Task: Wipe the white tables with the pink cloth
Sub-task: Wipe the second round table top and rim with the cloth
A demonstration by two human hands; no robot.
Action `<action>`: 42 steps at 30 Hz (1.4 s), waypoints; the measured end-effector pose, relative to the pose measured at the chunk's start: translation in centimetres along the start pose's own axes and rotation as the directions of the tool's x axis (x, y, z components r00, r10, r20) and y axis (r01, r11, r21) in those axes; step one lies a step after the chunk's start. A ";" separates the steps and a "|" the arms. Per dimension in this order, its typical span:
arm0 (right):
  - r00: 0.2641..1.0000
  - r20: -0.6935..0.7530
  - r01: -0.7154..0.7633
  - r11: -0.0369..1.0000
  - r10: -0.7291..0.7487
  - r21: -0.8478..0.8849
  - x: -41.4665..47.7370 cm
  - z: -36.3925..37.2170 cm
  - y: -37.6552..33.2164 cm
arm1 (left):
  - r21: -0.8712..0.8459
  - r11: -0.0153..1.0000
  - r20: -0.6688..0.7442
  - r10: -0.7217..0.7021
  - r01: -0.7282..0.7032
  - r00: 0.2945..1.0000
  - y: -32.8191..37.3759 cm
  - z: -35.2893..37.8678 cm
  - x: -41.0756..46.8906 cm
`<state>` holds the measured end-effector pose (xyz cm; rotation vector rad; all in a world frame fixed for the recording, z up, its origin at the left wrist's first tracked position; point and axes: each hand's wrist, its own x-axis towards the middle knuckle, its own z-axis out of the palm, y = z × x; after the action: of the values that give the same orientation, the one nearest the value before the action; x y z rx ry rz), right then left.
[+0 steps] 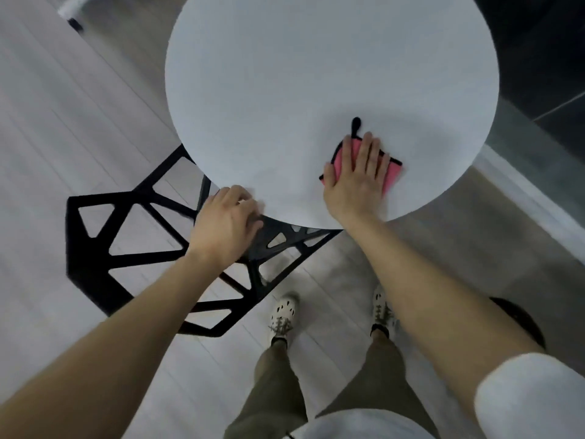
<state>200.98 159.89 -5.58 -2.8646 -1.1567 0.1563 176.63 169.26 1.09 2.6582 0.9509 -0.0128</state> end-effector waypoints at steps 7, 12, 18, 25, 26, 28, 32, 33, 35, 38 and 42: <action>0.921 -0.026 0.389 0.916 -0.388 0.100 -4.9 1.9 -12.2 | 0.116 0.990 -0.028 -0.076 0.079 0.997 -7.4 -0.9 -4.0; 0.911 -0.062 0.411 0.910 -0.408 0.051 -7.4 1.9 -1.3 | 0.055 0.997 -0.034 0.053 -0.051 0.998 -5.2 1.1 -1.7; 0.997 0.060 0.046 0.998 -0.049 0.042 -5.9 0.7 8.8 | 0.026 0.980 -0.037 0.197 -0.196 0.980 -0.1 2.2 2.0; 0.823 0.013 -0.470 0.668 0.568 0.576 -9.8 -1.3 8.9 | 0.286 0.921 0.408 0.132 -0.264 0.903 4.6 2.3 6.6; 0.734 0.151 -0.584 0.504 0.662 0.636 -10.6 -1.2 9.2 | 0.328 0.908 0.403 0.114 -0.260 0.908 5.0 2.6 6.9; 0.589 0.498 -0.718 0.130 0.636 0.683 -11.4 -1.2 9.7 | 0.387 0.885 0.373 0.106 -0.258 0.922 5.4 2.9 7.0; 0.554 0.719 -0.616 -0.374 0.420 0.693 -10.9 -1.1 10.2 | 0.424 0.855 0.424 0.105 -0.300 0.900 5.7 2.1 7.8; 0.562 0.699 -0.608 -0.352 0.443 0.712 -10.5 -1.3 10.2 | 0.420 0.853 0.445 0.102 -0.308 0.890 5.9 1.8 8.1; 0.608 0.548 -0.634 -0.064 0.574 0.770 -9.3 -1.9 10.3 | 0.426 0.850 0.460 0.091 -0.309 0.883 6.5 1.5 8.5; 0.783 0.084 -0.490 0.528 0.616 0.694 -8.2 -3.5 9.9 | 0.430 0.854 0.468 0.064 -0.291 0.881 7.4 1.5 8.6; 0.978 -0.210 0.086 0.951 -0.023 0.296 -8.6 -3.5 7.8 | 0.422 0.868 0.463 0.042 -0.262 0.885 7.7 1.5 8.7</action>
<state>200.55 148.28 -2.11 -2.5100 -1.0662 0.0325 188.30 168.62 0.92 2.9516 0.6312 -0.8875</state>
